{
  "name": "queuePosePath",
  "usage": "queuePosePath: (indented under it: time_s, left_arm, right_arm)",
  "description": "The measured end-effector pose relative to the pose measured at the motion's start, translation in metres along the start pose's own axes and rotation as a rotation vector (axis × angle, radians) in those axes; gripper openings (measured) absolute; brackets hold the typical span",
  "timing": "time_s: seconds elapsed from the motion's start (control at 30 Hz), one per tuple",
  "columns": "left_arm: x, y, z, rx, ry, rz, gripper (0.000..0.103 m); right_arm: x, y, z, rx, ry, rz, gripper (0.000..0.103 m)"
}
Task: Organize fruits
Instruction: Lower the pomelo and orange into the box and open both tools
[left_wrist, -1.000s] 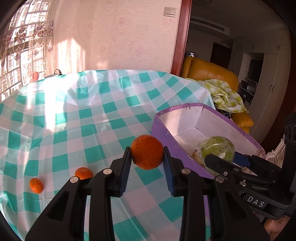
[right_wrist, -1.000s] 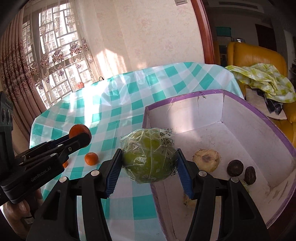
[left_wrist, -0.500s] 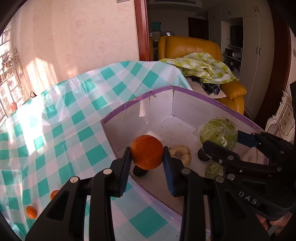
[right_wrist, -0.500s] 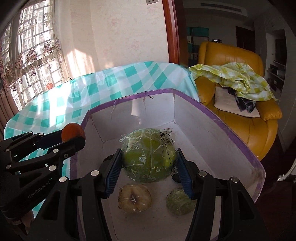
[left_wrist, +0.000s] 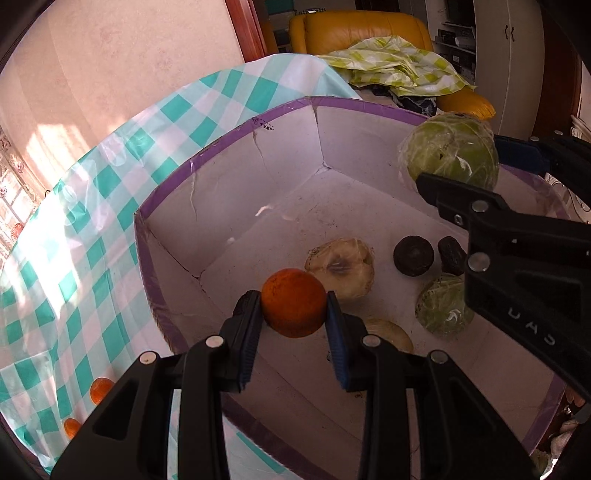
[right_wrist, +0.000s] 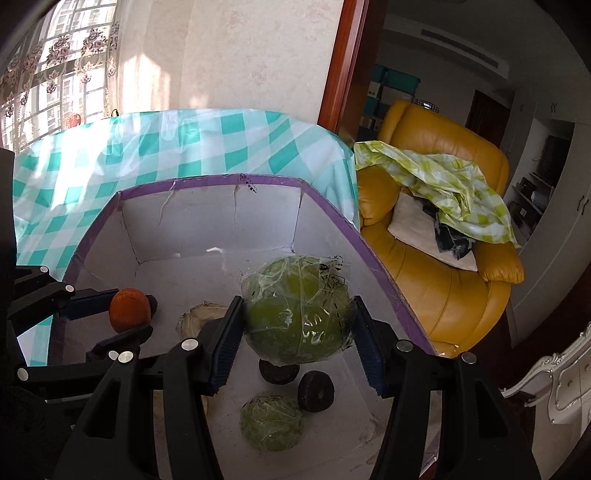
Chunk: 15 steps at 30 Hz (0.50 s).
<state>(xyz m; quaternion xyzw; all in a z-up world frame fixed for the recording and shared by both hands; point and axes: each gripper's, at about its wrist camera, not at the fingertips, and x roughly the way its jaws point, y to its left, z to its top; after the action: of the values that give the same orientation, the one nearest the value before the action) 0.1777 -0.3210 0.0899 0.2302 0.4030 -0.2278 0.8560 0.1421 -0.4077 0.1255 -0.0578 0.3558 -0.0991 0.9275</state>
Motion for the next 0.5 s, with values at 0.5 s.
queuePosePath:
  time_s: [0.5]
  left_arm:
    - [0.029,-0.010,0.006,0.116,0.113,0.126,0.034]
  right_arm:
    - [0.049,0.008,-0.007,-0.117,0.291,-0.022,0.057]
